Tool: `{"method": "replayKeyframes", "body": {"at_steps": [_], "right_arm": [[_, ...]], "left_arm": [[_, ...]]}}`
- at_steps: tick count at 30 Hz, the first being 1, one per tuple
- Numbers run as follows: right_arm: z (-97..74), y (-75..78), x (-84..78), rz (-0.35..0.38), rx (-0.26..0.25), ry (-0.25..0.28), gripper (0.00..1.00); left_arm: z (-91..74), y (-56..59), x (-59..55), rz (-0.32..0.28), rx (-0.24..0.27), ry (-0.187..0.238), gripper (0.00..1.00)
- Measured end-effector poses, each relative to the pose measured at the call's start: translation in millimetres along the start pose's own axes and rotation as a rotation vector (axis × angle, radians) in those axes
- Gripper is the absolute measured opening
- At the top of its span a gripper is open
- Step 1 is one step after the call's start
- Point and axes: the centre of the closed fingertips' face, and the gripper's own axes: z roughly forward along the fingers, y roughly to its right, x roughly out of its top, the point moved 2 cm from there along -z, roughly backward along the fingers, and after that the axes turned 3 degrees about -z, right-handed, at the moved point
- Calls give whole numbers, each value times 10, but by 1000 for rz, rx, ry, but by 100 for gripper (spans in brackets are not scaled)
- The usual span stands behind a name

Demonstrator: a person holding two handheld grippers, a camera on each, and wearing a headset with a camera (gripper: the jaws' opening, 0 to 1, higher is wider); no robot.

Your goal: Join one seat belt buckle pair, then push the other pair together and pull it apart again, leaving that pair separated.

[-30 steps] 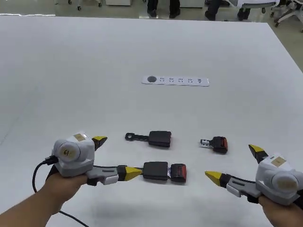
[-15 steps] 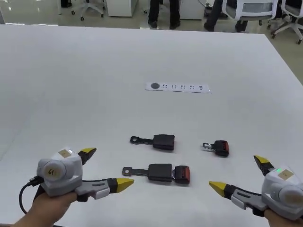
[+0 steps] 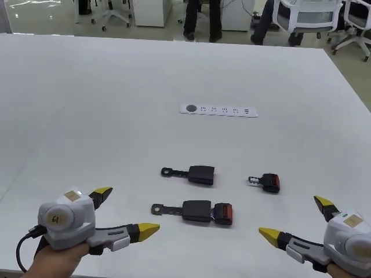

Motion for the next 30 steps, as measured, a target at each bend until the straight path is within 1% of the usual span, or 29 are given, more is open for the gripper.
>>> {"method": "replayKeyframes", "body": {"at_steps": [3,4,7,16,20,22,23,30], "right_arm": [[-20,-9,-16,7,-1,-4,97],[-26,-16,-16,8,-2,-4,97],[-45,-33,-29,8,-2,-6,97],[-73,4,-62,13,-9,-9,97],[-83,29,-67,14,-12,-10,97],[-78,38,-78,16,-10,-15,97],[-77,40,-83,16,-10,-18,97],[-95,66,-71,19,-16,-15,97]], "left_arm": [[-4,-2,21,-7,-3,8,100],[-7,-11,23,1,0,9,100],[-16,-32,6,0,0,6,100],[-17,-34,25,12,0,5,100],[-16,4,45,18,-4,3,100],[-14,-9,42,17,-4,3,100],[-16,2,47,17,-3,4,100],[-7,-10,41,18,-2,2,100]]}}
